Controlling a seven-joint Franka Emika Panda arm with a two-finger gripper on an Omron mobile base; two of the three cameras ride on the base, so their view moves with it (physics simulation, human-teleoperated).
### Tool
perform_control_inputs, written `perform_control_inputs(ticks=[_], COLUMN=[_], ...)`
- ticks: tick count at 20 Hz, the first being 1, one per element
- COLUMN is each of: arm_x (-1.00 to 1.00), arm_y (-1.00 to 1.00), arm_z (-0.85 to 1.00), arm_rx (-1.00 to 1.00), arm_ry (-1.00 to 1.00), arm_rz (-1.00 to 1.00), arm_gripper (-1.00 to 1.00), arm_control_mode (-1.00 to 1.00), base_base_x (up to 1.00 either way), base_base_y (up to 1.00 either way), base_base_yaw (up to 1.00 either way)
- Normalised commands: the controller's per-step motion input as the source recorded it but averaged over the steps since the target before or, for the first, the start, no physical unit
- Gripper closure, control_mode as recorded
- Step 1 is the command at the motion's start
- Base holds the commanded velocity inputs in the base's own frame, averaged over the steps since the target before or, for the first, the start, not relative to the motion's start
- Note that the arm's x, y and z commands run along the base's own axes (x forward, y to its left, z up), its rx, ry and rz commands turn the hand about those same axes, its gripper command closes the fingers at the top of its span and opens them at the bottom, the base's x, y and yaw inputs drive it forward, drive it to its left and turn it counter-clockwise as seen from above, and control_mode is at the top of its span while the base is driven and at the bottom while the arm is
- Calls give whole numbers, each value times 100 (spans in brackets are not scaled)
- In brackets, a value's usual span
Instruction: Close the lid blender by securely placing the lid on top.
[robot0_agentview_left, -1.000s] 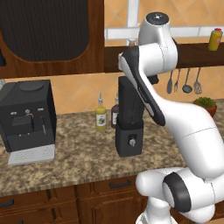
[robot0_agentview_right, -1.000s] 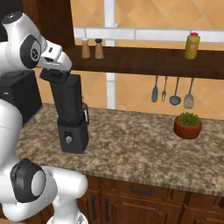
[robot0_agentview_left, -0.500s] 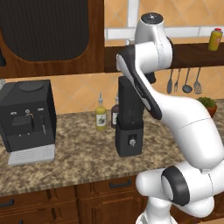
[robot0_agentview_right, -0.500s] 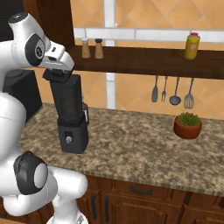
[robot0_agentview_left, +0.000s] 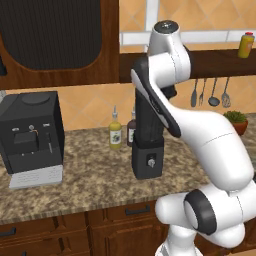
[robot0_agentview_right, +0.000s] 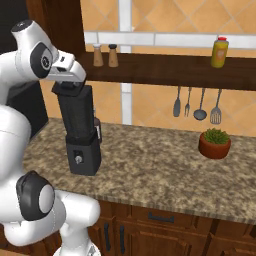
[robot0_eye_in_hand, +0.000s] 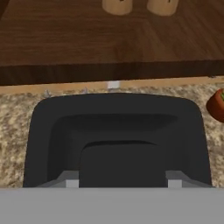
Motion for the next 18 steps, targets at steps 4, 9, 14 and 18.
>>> perform_control_inputs(ticks=[4, 9, 14, 18], arm_x=[21, 28, 43, 9], arm_y=[0, 1, 5, 1], arm_z=[-13, -6, -6, -29], arm_rx=[-8, -10, -9, -2], arm_ry=[5, 15, 11, 2], arm_rz=[2, 3, 3, 0], arm_gripper=[100, 100, 100, 100], arm_control_mode=[-100, -100, -100, -100], base_base_x=[0, 0, 0, 0], base_base_y=[0, 0, 0, 0], base_base_yaw=[0, 0, 0, 0])
